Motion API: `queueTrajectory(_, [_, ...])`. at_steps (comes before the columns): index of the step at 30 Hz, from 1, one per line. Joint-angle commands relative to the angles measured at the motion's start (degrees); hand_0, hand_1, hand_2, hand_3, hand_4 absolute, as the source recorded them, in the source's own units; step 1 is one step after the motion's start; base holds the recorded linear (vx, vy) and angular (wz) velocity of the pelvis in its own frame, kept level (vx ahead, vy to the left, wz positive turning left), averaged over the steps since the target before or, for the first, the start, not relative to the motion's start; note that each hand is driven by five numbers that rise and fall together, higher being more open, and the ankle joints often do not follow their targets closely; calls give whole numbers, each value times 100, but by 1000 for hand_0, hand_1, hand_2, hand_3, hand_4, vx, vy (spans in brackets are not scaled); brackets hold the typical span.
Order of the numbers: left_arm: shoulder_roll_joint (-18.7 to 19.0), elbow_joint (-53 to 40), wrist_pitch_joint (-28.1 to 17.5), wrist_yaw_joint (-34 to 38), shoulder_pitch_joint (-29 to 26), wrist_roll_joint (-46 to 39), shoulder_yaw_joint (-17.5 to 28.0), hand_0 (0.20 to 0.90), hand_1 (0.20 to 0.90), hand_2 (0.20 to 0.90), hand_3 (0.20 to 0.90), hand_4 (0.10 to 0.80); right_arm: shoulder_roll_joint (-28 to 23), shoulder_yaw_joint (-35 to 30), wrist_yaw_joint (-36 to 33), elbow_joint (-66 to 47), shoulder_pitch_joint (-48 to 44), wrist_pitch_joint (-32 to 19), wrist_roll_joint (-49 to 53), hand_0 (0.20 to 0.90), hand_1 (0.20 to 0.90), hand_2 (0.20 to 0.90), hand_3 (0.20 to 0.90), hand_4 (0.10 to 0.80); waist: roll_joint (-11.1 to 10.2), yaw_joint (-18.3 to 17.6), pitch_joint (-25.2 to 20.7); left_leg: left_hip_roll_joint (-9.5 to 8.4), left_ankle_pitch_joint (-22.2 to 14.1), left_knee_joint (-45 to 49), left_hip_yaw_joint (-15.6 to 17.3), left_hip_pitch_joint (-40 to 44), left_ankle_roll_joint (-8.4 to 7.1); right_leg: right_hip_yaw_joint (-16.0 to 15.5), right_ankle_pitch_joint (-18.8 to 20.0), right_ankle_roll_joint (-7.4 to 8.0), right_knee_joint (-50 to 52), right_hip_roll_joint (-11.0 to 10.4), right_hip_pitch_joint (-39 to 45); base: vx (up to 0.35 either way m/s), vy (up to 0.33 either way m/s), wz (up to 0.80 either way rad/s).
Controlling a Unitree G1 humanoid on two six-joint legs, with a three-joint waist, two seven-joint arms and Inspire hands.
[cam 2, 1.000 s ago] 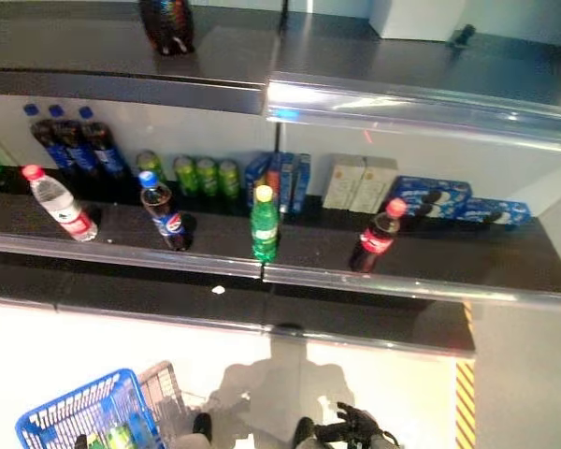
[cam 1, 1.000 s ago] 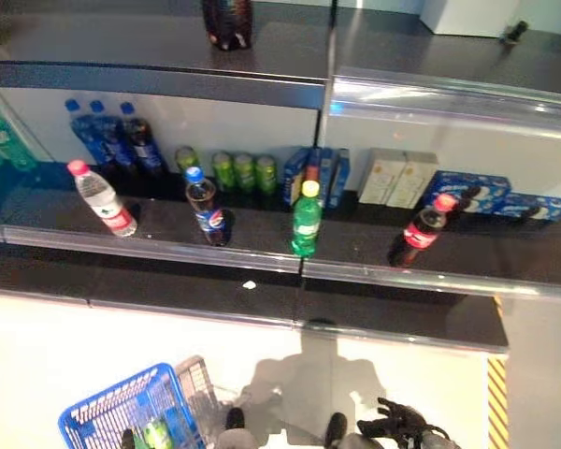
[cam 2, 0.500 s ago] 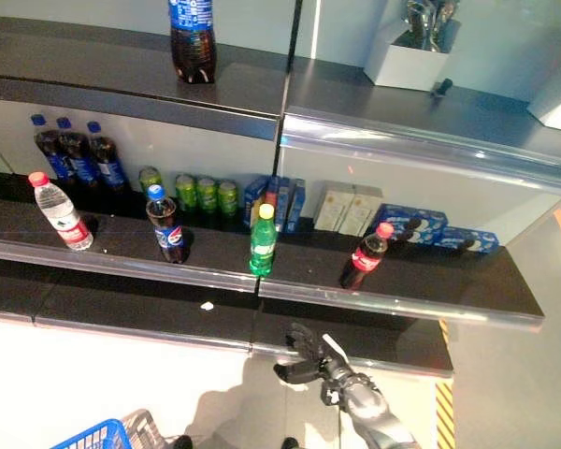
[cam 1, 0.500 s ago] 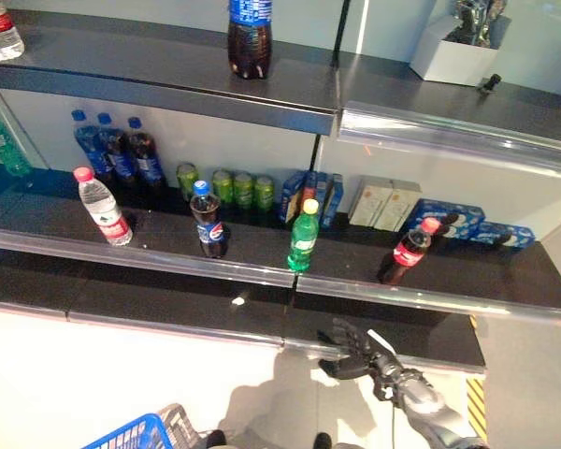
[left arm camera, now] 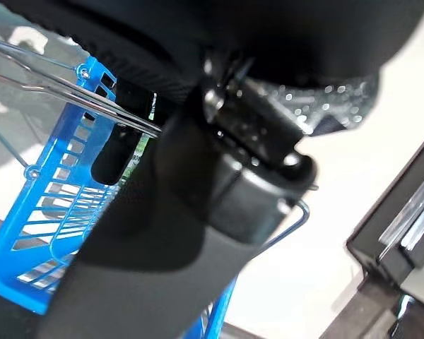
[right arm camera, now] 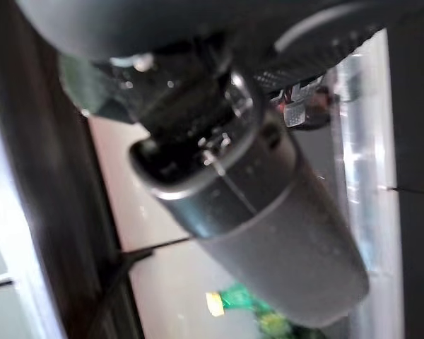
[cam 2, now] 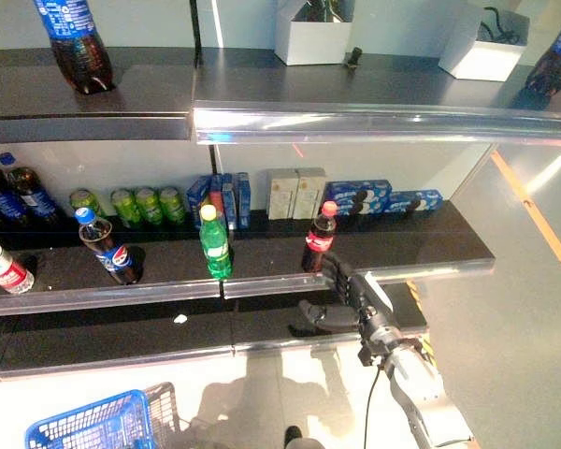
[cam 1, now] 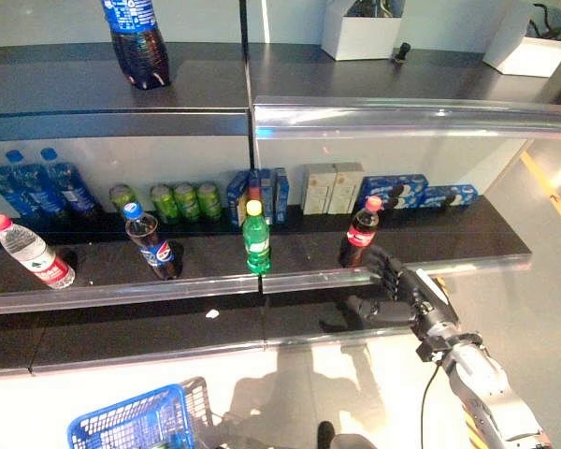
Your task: Pick up the drink and place into the basket.
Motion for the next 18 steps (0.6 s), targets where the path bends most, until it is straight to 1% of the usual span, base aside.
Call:
queueTrajectory(1, [369, -199, -471, -336, -54, -14, 359, 300, 300, 300, 200, 100, 51, -617, -870, -904, -510, -975, 123, 900, 900, 900, 900, 800, 9, 15, -8, 256, -392, 949, -194, -245, 86, 46, -217, 223, 559, -473, -268, 13, 36, 2])
queueTrajectory(3, [316, -270, -495, -272, -108, 32, 281, 300, 300, 300, 200, 100, 130, -611, -1318, -847, -661, -1076, -191, 900, 900, 900, 900, 800, 46, 49, 57, 250, -421, 1158, -230, -404, 87, 37, -265, 180, 684, -487, -366, -14, 36, 2])
queueTrajectory(5, [248, -429, -541, -91, -180, 87, 124, 300, 300, 300, 200, 100, 129, -625, -1824, -812, -881, -1060, -225, 900, 900, 900, 900, 800, 92, 123, 196, 229, -411, 1448, -333, -670, 90, 52, -316, 122, 849, -498, -504, -44, 36, 2])
queueTrajectory(10, [173, -629, -609, 241, -268, 232, -15, 300, 300, 300, 200, 100, 125, -636, -2395, -604, -1282, -1035, -437, 900, 900, 900, 900, 800, 168, 221, 493, 172, -381, 1845, -522, -1067, 82, 65, -378, 42, 1107, -540, -733, -44, 25, 10])
queueTrajectory(14, [194, -728, -603, 288, -269, 243, -72, 300, 300, 300, 200, 100, 140, -629, -2786, -406, -1546, -1057, -547, 900, 900, 900, 900, 800, 207, 297, 722, 121, -331, 2090, -665, -1300, 75, 86, -385, 1, 1273, -568, -866, -32, 11, 8])
queueTrajectory(15, [206, -765, -608, 286, -317, 203, -128, 300, 300, 300, 200, 100, 157, -599, -2983, -291, -1720, -1071, -651, 900, 900, 900, 900, 800, 225, 327, 846, 95, -300, 2193, -738, -1415, 69, 91, -380, -17, 1337, -582, -936, -53, 8, 9])
queueTrajectory(18, [213, -824, -619, 315, -372, 176, -183, 300, 300, 300, 200, 100, 163, -579, -3165, -210, -1900, -1046, -751, 900, 900, 900, 900, 800, 248, 347, 946, 81, -267, 2282, -802, -1524, 64, 89, -386, -39, 1399, -579, -1009, -50, 1, 8])
